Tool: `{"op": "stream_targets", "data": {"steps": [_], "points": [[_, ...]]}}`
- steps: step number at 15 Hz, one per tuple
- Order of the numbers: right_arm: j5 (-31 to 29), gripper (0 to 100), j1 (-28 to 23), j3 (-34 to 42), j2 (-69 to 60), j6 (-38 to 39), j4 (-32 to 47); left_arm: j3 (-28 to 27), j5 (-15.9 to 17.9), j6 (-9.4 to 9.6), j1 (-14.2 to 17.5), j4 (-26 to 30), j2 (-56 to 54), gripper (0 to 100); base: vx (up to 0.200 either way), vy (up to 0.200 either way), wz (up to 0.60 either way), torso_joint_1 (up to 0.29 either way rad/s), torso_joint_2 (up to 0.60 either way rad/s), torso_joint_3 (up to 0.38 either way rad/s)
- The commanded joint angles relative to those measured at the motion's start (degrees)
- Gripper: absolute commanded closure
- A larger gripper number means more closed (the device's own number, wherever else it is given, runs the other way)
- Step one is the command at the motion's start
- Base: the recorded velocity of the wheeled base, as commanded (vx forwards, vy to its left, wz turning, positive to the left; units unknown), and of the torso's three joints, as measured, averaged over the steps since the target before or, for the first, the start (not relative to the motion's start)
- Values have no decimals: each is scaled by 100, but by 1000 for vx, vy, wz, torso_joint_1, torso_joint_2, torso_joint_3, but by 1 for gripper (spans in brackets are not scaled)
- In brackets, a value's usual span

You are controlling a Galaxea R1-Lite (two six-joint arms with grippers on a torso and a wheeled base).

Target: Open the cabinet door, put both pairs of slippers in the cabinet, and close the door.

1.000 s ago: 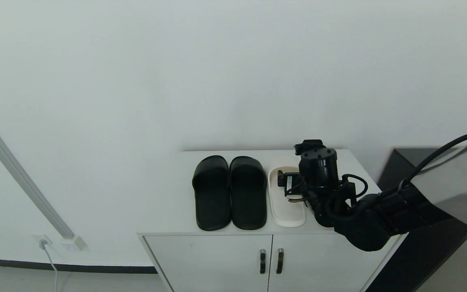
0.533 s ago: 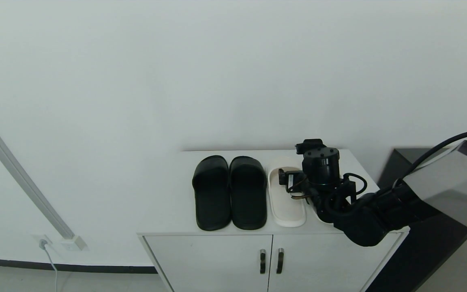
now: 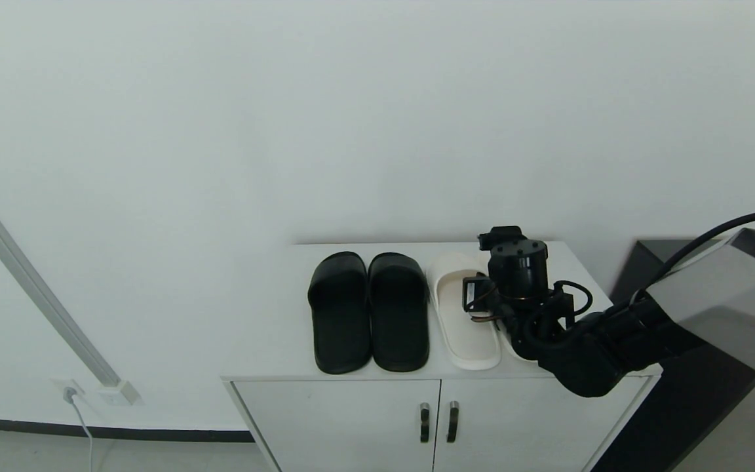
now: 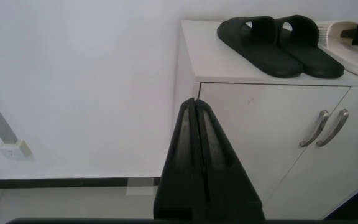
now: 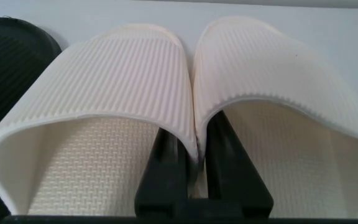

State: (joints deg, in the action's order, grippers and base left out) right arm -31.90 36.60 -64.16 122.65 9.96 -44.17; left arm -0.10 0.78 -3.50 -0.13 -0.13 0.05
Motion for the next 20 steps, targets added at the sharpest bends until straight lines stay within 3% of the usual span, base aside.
{"op": "stream_targets", "data": {"steps": [1, 8, 12, 17, 20], "points": [[-18, 100, -3, 26, -154, -3, 5, 1, 1, -2, -4, -4, 4, 100, 0, 0, 0, 0, 0, 0], [211, 100, 278, 879, -1542, -521, 5, 1, 1, -2, 5, -4, 4, 100, 0, 0, 0, 0, 0, 0], [1415, 100, 814, 2057, -2746, -697, 128, 1, 1, -10, -4, -4, 4, 100, 0, 0, 0, 0, 0, 0], [3058, 100, 1007, 2979, -3687, -706, 321, 1, -8, -19, 5, -4, 4, 100, 0, 0, 0, 0, 0, 0], [3173, 100, 1122, 3041, -3713, -706, 330, 1, -8, -19, -4, -4, 4, 100, 0, 0, 0, 0, 0, 0]]}}
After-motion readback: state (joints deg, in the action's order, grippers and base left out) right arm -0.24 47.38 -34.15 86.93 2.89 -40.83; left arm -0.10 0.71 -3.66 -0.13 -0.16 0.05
